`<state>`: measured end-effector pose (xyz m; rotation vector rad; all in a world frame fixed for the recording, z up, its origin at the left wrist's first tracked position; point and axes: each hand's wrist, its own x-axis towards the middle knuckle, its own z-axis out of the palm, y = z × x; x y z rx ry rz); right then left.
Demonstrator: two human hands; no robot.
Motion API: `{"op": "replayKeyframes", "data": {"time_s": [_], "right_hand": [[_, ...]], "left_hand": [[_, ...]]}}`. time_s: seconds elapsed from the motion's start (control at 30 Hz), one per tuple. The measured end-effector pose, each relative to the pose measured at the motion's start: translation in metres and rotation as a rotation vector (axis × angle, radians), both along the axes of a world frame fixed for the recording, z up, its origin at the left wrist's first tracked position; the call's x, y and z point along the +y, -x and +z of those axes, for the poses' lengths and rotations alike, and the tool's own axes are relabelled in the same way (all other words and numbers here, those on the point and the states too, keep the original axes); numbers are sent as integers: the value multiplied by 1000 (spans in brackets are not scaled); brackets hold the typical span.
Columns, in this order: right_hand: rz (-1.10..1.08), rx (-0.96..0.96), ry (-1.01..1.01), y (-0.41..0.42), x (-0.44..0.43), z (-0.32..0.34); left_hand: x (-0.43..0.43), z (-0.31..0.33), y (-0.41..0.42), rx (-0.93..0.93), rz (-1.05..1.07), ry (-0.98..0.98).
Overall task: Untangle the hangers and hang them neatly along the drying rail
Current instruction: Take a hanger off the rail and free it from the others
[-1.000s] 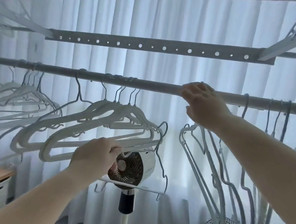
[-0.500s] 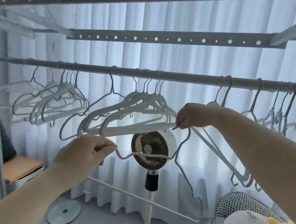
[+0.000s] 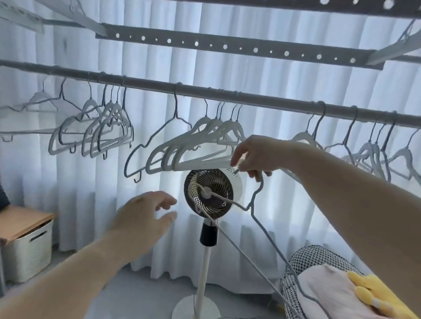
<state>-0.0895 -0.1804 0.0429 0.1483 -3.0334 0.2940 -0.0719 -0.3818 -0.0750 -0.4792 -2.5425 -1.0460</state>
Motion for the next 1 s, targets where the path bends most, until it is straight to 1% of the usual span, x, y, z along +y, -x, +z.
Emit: {"op": "replayKeyframes", "data": {"time_s": [0.17, 0.27, 0.37, 0.43, 0.47, 0.5, 0.53, 0.57, 0.6, 0.67, 0.7, 0.73, 0.77, 0.8, 0.83, 0.9, 1.0], "right_hand": [[-149, 67, 174, -6, -9, -4], [-234, 93, 306, -5, -11, -4], [-275, 127, 483, -1, -10, 4], [-284, 146, 499, 1, -13, 7], [-291, 150, 416, 0, -14, 9], [-317, 165, 259, -1, -15, 10], [-341, 184, 34, -4, -18, 13], [-334, 230, -145, -4, -18, 11], [-327, 247, -265, -3, -16, 11], [-352, 247, -188, 3, -11, 13], [-380, 258, -4, 5, -4, 14], [-349, 268, 283, 11, 4, 16], [-292, 234, 519, 12, 10, 15], [-251, 239, 689, 15, 19, 14], [-221, 268, 751, 19, 28, 14], [-237, 335, 636, 30, 49, 16], [-293, 468, 397, 46, 80, 25]], "left_hand": [[29, -6, -9, -107, -168, -83], [54, -8, -16, -231, -294, -101], [73, -11, -24, -355, -384, -54], [80, -14, -23, -354, -353, 1], [82, -15, -21, -345, -339, 5], [84, -16, -17, -346, -338, -15], [86, -17, -14, -359, -346, -50], [88, -16, -11, -379, -359, -93], [89, -15, -6, -391, -372, -138], [91, -11, 3, -381, -378, -218], [92, -9, 8, -366, -373, -250], [94, -7, 12, -351, -369, -273], [98, -5, 17, -342, -371, -287], [102, -3, 23, -341, -377, -294], [106, -1, 28, -346, -382, -302], [116, 4, 40, -363, -385, -323], [132, 18, 61, -328, -376, -355]]}}
